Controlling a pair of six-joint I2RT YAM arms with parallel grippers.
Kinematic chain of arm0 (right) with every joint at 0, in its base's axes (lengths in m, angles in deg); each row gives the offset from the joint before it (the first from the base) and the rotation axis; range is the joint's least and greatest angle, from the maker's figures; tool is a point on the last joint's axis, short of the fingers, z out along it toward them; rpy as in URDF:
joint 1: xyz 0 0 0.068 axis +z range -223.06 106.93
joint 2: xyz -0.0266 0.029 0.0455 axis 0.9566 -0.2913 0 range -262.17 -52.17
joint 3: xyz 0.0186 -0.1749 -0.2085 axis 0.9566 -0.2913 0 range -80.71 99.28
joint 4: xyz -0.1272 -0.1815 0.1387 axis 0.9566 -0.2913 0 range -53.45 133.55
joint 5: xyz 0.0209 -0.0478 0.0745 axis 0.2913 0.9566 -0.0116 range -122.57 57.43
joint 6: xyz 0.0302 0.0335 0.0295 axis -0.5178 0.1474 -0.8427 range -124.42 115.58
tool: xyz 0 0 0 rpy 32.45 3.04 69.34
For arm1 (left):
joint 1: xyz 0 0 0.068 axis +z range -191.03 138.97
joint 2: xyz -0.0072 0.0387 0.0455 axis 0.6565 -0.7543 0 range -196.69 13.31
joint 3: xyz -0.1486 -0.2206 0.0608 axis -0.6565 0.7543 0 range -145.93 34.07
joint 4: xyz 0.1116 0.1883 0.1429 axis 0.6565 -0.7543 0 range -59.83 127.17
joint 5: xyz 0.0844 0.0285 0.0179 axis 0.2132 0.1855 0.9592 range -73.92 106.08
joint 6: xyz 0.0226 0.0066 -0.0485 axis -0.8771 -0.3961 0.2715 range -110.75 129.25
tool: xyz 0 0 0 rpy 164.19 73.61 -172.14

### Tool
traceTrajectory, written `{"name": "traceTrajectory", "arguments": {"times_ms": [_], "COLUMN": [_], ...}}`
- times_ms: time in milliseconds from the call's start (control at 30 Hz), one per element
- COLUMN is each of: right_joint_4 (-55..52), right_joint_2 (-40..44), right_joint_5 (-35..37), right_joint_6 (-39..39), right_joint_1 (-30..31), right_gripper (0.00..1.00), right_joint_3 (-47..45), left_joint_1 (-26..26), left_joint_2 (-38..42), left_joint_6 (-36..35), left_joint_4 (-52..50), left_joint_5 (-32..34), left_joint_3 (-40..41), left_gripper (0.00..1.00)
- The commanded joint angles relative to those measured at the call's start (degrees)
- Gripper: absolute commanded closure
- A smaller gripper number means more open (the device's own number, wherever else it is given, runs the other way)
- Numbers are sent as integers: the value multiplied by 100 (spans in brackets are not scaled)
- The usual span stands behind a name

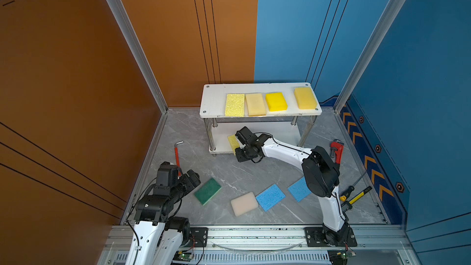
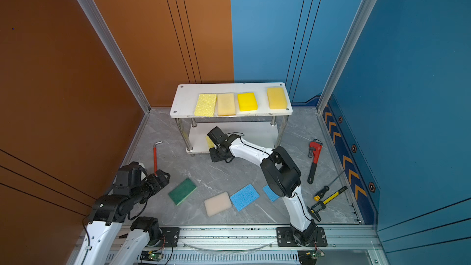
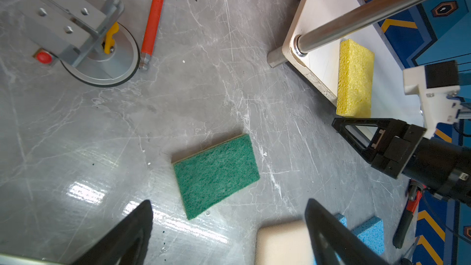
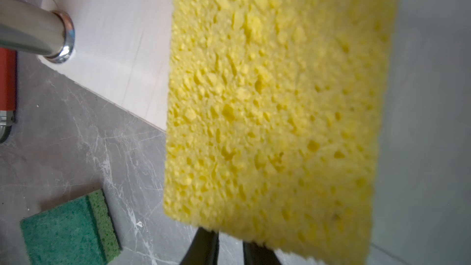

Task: Arrange cleaning sponges on a shelf
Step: Move the cleaning sponge to the shelf.

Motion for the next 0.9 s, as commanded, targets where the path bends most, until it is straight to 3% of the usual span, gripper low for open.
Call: {"name": "traceTrajectory", "arguments": {"times_ms": [0, 500, 733, 867], "right_joint_4": [14, 13, -22, -31], "right_joint_2": [-201, -616, -50, 791], "right_joint_5": [-120, -194, -175, 131], "right_joint_6": [-122, -140, -57, -15], "right_joint_1": [3, 4, 188, 401], "right_gripper": [80, 72, 55, 38], "right_joint_3": [227, 824, 159, -705], "left_joint_1": [72, 80, -201, -746], "left_joint_2": [-17, -98, -209, -409], "left_joint_6": [-128, -339, -643, -676], "left_joint_4": [-101, -94, -101, -74], "left_joint_5": [-14, -161, -389, -414], "left_joint_3": [24, -100, -232, -253], "left_gripper": [6, 6, 6, 6]}}
